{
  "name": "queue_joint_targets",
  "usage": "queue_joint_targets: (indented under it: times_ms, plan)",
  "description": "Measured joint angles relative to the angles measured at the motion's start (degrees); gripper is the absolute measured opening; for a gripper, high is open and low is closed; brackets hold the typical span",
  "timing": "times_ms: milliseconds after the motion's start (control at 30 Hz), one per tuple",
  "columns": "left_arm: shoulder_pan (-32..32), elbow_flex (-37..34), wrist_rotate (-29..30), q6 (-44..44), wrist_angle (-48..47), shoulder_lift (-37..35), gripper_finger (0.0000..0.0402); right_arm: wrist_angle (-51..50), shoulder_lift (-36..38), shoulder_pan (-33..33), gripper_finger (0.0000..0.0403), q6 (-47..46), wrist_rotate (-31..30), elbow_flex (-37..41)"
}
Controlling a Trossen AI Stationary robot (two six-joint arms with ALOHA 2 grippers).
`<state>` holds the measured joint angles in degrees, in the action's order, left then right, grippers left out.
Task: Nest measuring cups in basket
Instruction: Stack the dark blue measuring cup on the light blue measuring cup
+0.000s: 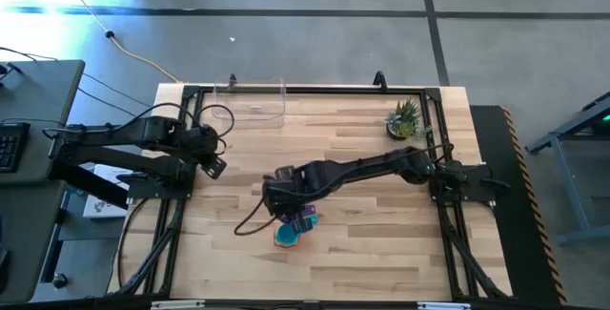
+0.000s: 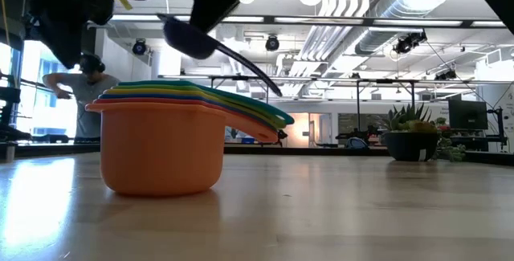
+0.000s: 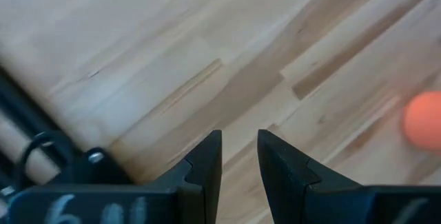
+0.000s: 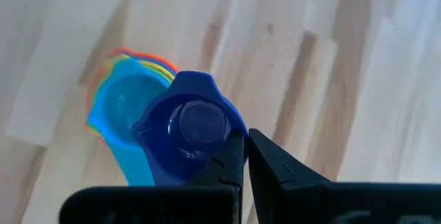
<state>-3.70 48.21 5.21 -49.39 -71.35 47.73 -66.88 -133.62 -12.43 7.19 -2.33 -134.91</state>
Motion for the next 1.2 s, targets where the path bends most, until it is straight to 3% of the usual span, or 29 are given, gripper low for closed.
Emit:
queue_joint_targets:
  times_ms: [433,700,833,1200]
  plan:
    - [0.0,0.0,-0.4,-1.3,7.1,1.0,0.0085,2.5,-0.1,-1.9,0.0000,11.3,5.7,0.0]
    - [0.0,0.0,-1.4,-8.2,7.0,2.7,0.0085,4.1,-0.7,-1.9,0.0000,11.1,9.5,0.0]
    - [0.0,0.0,-2.4,-8.9,7.0,3.5,0.0085,3.9,-1.0,-1.9,0.0000,7.6,9.7,0.0]
    - [0.0,0.0,-3.3,-9.0,7.1,3.9,0.0085,2.5,-2.7,-2.0,0.0000,9.5,8.6,0.1]
